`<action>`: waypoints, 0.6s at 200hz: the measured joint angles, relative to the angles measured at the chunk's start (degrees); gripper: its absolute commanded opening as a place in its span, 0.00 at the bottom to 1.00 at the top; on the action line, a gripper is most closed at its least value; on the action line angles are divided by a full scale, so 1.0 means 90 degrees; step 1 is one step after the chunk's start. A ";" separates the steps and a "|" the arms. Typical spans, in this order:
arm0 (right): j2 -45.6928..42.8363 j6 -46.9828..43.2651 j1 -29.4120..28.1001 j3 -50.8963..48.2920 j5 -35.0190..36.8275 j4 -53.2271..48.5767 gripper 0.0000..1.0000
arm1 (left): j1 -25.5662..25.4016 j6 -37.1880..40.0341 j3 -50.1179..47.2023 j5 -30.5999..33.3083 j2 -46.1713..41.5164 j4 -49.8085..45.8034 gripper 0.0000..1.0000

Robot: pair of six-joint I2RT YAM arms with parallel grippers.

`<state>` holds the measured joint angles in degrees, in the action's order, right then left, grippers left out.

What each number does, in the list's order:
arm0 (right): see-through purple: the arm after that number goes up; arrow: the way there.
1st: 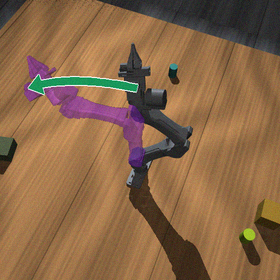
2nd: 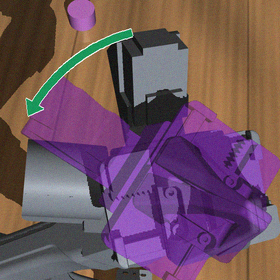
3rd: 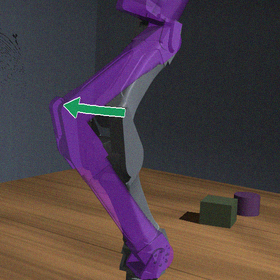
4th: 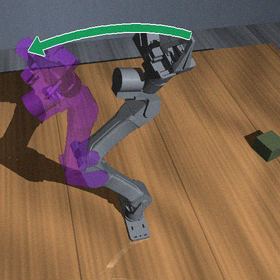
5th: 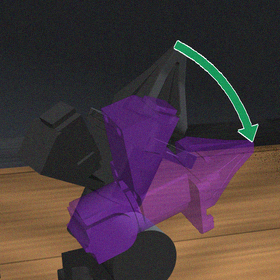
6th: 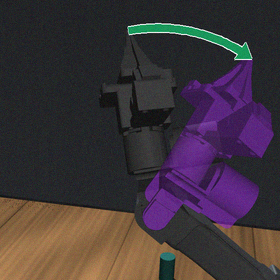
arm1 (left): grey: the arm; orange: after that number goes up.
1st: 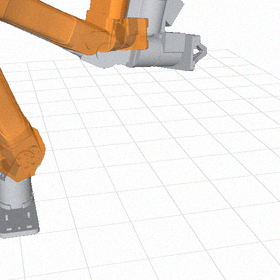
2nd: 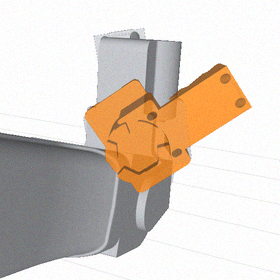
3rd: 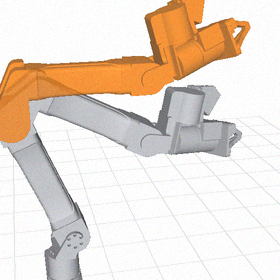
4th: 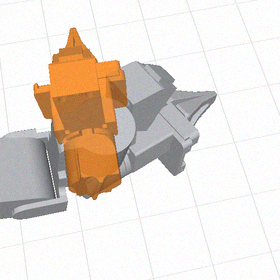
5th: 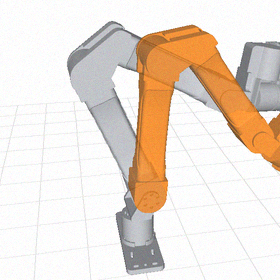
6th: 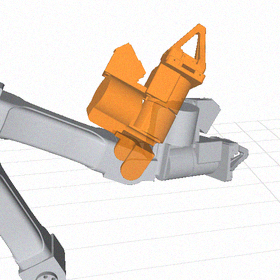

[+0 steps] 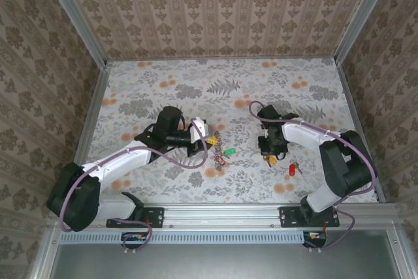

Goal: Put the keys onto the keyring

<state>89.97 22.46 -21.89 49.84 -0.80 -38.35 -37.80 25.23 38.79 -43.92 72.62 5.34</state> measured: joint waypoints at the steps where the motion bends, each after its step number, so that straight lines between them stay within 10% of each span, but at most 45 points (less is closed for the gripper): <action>1: 0.0000 0.0000 0.0000 0.0000 0.0000 0.0000 0.15 | 0.0000 0.0000 0.0000 0.0002 0.0000 0.0000 0.00; 120: 0.0012 -0.0005 0.0000 0.0002 0.0000 0.0068 0.15 | 0.0000 0.0000 0.0000 0.0002 0.0000 -0.0022 0.00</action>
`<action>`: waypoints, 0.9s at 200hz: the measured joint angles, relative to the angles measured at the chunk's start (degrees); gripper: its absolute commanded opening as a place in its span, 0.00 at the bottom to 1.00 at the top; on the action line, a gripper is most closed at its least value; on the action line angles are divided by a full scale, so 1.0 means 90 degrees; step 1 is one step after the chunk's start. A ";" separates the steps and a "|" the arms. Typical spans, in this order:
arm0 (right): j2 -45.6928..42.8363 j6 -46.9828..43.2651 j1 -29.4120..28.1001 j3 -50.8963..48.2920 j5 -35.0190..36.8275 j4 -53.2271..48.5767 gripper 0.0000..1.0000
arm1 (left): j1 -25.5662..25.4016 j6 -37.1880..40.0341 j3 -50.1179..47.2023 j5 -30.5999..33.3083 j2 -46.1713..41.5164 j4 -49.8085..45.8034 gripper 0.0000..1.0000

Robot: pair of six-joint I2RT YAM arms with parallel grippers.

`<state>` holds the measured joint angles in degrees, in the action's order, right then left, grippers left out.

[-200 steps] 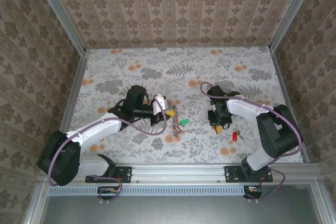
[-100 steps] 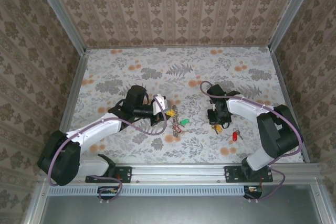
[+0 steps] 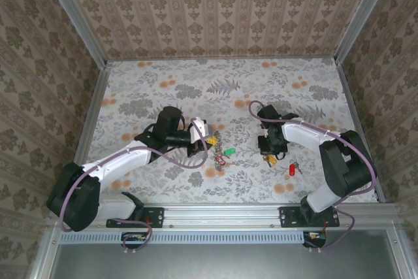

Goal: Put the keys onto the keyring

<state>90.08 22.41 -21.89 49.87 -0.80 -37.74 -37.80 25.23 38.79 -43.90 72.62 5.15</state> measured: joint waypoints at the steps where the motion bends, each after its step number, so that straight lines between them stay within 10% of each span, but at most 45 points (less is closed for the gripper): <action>1: 0.0000 0.0000 0.0000 0.0000 0.0000 0.0000 0.15 | 0.0000 0.0000 0.0000 0.0000 0.0000 0.0000 0.00; 127: 0.0022 -0.0160 0.0000 0.0022 -0.0007 -0.0007 0.05 | 0.0000 0.0000 0.0000 0.0000 0.0000 0.0000 0.00; 180: -0.1654 -0.0532 0.0002 -0.0228 -0.0954 0.0653 0.04 | 0.0000 -0.0090 -0.0002 0.0000 0.0000 0.0087 0.00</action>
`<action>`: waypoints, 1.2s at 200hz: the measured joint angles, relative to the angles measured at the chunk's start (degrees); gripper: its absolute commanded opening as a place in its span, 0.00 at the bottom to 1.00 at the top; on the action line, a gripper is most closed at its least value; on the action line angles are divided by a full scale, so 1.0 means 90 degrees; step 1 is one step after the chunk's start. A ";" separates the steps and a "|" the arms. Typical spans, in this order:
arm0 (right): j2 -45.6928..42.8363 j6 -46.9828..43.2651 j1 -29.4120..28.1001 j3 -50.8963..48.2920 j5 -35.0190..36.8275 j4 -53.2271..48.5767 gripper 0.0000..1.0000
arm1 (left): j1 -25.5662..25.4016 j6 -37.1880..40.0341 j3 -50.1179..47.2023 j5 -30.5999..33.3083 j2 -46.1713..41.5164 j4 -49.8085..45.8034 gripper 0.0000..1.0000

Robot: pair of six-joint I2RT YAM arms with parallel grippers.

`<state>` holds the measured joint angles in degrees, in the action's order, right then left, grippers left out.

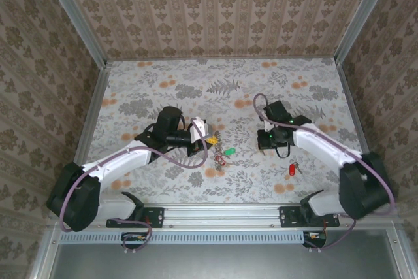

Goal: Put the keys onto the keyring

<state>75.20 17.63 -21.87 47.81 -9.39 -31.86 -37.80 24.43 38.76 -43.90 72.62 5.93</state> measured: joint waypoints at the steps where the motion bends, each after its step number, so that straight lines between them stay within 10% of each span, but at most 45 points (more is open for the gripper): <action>1: -0.0032 -0.0007 0.0000 -0.0007 -0.0024 0.0015 0.04 | 0.0000 -0.0005 0.0000 -0.0002 0.0000 0.0002 0.00; 119: -0.2618 -0.1545 -0.0017 -0.1647 -0.2790 0.2941 0.03 | -0.0005 -0.0189 -0.0002 -0.0119 0.0000 0.0160 0.00; 240: -0.1501 -0.2509 -0.1379 -0.0862 -0.2319 0.3684 0.03 | -0.0007 -0.0260 -0.0002 -0.0148 0.0002 0.0308 0.00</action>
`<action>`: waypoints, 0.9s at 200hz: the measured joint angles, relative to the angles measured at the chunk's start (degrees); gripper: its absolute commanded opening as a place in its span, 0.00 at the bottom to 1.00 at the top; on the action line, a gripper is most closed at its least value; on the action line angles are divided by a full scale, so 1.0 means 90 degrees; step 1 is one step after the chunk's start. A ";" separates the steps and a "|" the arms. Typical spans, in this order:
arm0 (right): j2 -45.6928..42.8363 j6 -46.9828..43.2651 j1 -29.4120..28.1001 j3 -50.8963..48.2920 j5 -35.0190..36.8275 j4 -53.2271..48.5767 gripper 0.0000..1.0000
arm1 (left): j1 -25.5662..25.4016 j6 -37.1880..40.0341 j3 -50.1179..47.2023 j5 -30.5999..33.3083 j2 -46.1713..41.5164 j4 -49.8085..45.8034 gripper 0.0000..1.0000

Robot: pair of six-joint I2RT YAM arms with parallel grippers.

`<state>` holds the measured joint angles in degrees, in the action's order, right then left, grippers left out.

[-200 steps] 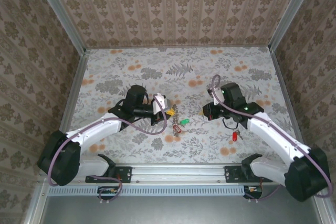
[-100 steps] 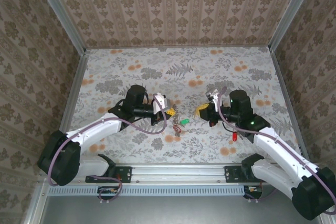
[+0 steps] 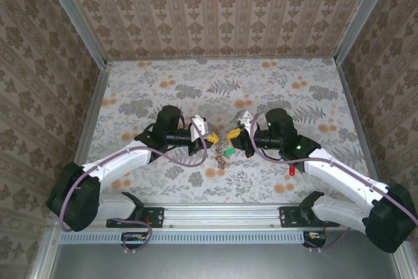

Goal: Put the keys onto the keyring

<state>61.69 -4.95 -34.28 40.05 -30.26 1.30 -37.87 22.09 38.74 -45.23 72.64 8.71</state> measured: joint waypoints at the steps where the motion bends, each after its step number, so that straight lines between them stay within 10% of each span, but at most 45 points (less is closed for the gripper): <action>1: 0.0010 -0.0007 -0.0002 0.0010 0.0000 -0.0002 0.03 | 0.0000 -0.0002 0.0000 0.0000 0.0000 0.0002 0.00; 180: 0.0809 -0.0464 -0.0155 0.0549 -0.0216 -0.0204 0.03 | 0.0000 -0.0007 0.0000 -0.0015 0.0017 0.0080 0.00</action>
<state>68.97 -9.13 -35.68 44.99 -32.21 -0.54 -37.87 22.02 38.74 -45.36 72.79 9.43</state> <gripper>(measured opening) 0.062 0.043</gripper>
